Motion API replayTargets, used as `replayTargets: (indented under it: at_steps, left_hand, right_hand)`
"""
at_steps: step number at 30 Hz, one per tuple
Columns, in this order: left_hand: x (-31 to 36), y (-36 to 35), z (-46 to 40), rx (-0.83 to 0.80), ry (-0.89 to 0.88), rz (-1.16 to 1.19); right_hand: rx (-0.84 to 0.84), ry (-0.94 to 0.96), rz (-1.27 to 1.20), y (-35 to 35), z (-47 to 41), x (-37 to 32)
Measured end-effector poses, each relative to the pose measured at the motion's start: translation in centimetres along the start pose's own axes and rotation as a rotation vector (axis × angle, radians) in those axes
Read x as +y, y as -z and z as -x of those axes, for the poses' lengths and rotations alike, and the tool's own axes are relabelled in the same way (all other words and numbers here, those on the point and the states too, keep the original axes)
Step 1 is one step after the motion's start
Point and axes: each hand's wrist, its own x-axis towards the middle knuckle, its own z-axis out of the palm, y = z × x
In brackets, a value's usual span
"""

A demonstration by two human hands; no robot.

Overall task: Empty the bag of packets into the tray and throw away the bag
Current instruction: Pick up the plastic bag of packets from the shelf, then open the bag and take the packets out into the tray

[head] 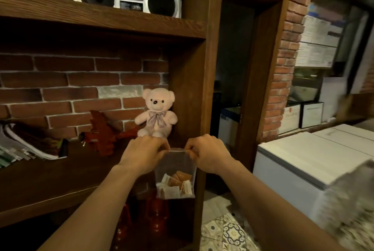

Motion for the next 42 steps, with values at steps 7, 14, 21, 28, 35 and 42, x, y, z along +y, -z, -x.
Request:
replayTargets:
  at_steps: [7, 14, 21, 28, 35, 42]
  left_hand:
    - [10.1, -0.9, -3.8, 0.025, -0.198, 0.094]
    - [26.2, -2.8, -6.3, -0.01, -0.329, 0.21]
    - [44.8, -5.5, -6.9, -0.01, -0.522, 0.262]
    - [60.0, -6.7, -4.9, -0.084, -0.73, 0.382]
    - [71.9, -7.6, -1.4, -0.121, -0.95, 0.416]
    - [81.5, -8.1, 1.4, -0.212, -1.106, 0.489]
  right_hand:
    - [0.057, -0.127, 0.025, 4.5, 6.6, 8.8]
    - [0.092, -0.368, 0.108, 10.1, 16.5, 19.5]
    - [0.084, -0.626, 0.2, 15.9, 30.1, 29.5]
    - [0.095, -0.811, 0.232, 20.6, 44.1, 35.3]
    - [0.12, -1.033, 0.3, 23.5, 54.7, 38.0]
    - [0.155, -1.184, 0.281, 25.7, 63.4, 39.8]
